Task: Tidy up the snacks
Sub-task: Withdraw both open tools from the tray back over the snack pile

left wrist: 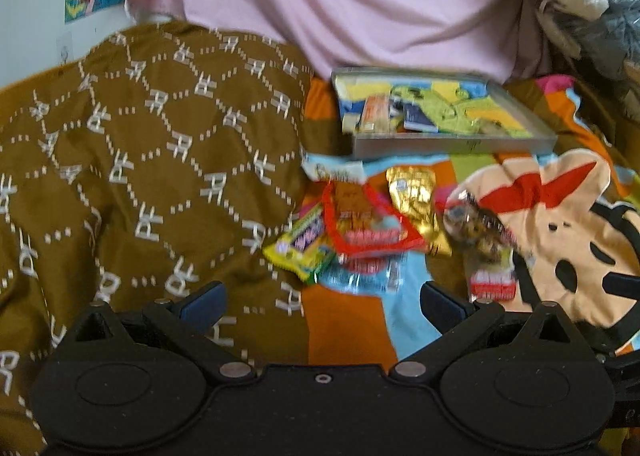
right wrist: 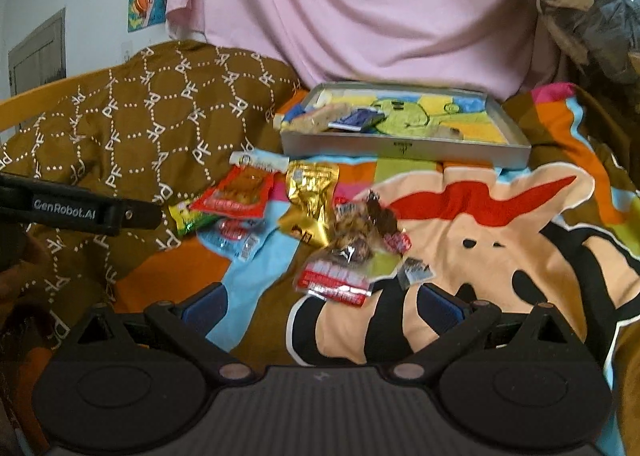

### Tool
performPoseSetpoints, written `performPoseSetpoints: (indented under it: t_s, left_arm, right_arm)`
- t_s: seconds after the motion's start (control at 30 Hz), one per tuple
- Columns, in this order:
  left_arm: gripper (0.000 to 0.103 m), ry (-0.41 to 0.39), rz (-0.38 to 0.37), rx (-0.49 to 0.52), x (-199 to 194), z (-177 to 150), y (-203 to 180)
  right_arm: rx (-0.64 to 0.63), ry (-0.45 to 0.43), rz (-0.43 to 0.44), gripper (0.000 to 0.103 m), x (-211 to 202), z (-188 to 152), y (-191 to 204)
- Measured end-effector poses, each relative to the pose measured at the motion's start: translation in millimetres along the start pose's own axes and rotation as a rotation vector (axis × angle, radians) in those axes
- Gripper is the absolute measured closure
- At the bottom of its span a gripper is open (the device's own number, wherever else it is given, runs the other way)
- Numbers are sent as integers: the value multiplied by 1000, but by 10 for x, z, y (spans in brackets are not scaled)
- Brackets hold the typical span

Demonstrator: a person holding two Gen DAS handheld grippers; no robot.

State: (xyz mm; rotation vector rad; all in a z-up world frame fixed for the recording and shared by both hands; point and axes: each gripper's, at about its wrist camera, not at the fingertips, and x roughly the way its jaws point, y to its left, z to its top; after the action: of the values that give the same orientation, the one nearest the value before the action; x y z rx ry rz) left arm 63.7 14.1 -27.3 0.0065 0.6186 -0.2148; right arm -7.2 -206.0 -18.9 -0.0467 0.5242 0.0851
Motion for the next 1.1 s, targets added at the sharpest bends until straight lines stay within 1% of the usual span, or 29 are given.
performPoseSetpoints:
  t_s: [0.17, 0.37, 0.5, 0.7, 0.8, 0.97, 1.1]
  left_arm:
    - [1, 65, 11, 9, 83, -49, -31]
    - [1, 87, 16, 22, 135, -60, -65]
    - [1, 91, 16, 21, 163, -52, -61]
    - [1, 102, 50, 45, 253, -42, -75]
    - [1, 113, 52, 52, 292, -48, -73]
    - [1, 117, 47, 54, 328, -44, -80]
    - [1, 102, 44, 57, 345, -24, -86]
  right_arm:
    - [4, 39, -8, 0, 60, -46, 1]
    - [10, 65, -22, 0, 118, -71, -24]
    - [18, 85, -23, 0, 174, -93, -34]
    - [27, 111, -28, 0, 271, -131, -24]
    - [30, 119, -23, 0, 305, -143, -16]
    - [37, 115, -23, 0, 331, -148, -13]
    - [47, 101, -31, 0, 340, -139, -23]
